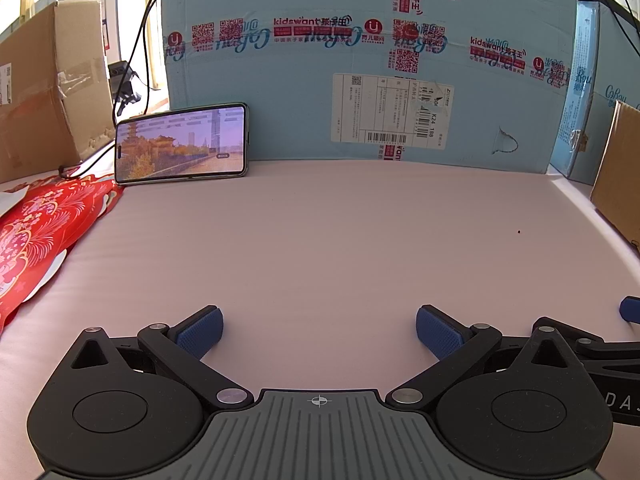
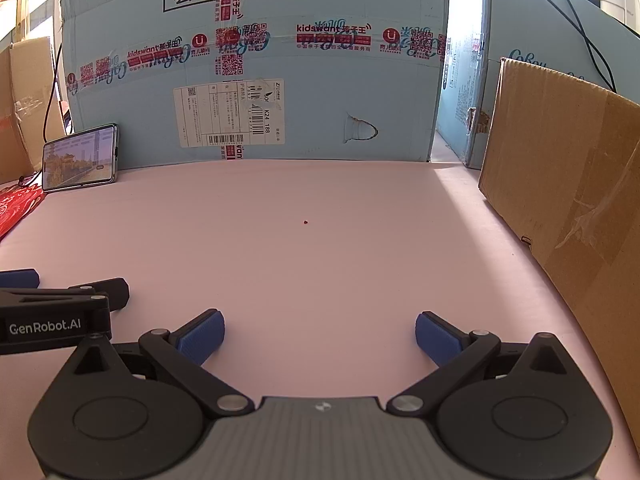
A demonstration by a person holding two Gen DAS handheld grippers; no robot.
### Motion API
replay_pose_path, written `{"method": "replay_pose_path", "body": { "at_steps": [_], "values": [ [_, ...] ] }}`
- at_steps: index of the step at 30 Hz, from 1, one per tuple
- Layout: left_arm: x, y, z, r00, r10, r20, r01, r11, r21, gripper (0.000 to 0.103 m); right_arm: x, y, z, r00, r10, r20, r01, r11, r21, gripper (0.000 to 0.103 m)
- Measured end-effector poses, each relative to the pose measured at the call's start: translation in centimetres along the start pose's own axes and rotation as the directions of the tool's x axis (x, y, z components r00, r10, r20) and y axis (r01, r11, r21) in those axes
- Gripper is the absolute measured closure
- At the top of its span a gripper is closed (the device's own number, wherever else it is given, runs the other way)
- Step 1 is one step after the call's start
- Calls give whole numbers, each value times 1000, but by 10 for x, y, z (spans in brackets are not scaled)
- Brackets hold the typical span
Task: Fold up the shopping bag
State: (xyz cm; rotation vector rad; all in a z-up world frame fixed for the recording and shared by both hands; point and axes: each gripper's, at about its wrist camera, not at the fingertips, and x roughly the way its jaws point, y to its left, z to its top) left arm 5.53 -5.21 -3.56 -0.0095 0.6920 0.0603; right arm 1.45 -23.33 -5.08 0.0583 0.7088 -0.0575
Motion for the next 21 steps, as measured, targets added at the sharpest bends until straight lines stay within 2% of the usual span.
{"method": "replay_pose_path", "body": {
  "at_steps": [21],
  "values": [
    [0,0,2,1000,0,-1,0,1000,3,0,0,0,1,1000,-2,0,2,1000,0,0]
  ]
}}
